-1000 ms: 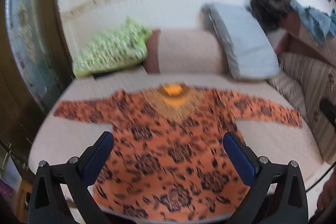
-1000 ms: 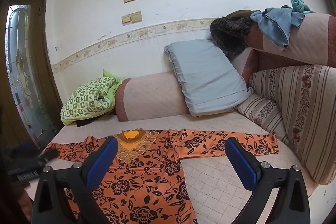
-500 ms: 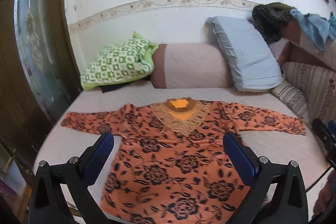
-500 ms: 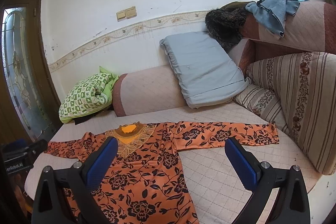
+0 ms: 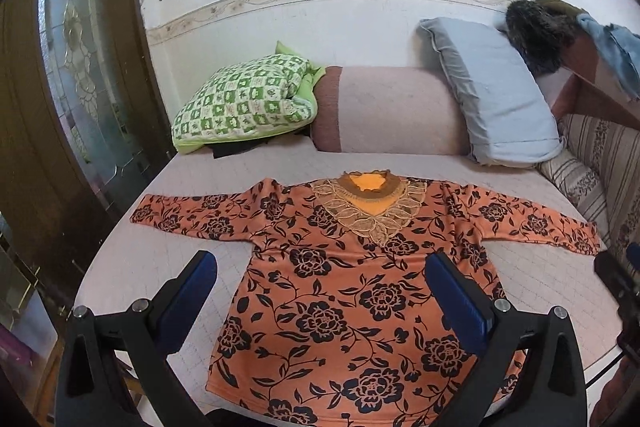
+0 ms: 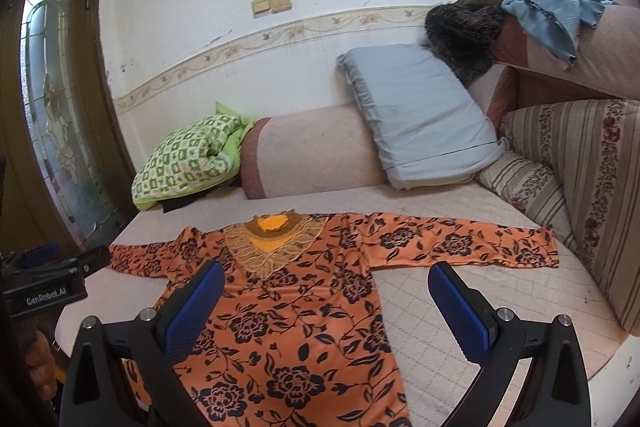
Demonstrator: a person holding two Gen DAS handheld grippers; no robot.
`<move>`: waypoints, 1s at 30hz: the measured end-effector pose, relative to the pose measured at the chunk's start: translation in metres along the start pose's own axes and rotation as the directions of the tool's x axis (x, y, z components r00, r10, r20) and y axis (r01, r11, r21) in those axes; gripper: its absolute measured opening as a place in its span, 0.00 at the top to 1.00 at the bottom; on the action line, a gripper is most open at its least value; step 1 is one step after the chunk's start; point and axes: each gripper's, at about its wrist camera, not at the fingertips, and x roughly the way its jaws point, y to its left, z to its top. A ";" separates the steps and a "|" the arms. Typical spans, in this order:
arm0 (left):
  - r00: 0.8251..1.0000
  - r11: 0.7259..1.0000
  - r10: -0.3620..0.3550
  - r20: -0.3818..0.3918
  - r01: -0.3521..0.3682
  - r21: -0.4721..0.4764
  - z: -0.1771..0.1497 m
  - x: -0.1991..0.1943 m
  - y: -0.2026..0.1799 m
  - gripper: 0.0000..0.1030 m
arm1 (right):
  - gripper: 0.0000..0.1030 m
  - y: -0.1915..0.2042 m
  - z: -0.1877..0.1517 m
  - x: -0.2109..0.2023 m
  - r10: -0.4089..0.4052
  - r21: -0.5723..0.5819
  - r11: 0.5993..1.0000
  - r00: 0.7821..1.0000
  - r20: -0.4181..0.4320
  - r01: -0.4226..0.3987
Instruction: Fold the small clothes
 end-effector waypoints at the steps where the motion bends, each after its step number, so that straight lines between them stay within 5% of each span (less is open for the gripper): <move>1: 1.000 1.000 0.000 -0.003 0.000 -0.008 0.000 0.000 0.002 0.00 | 0.00 0.004 -0.001 0.002 0.005 -0.006 1.000 1.000 -0.005 -0.005; 30: 0.998 0.999 0.030 0.047 -0.031 0.017 0.005 -0.016 0.001 0.00 | 0.00 0.029 -0.001 0.000 0.043 -0.067 0.997 0.999 -0.012 -0.044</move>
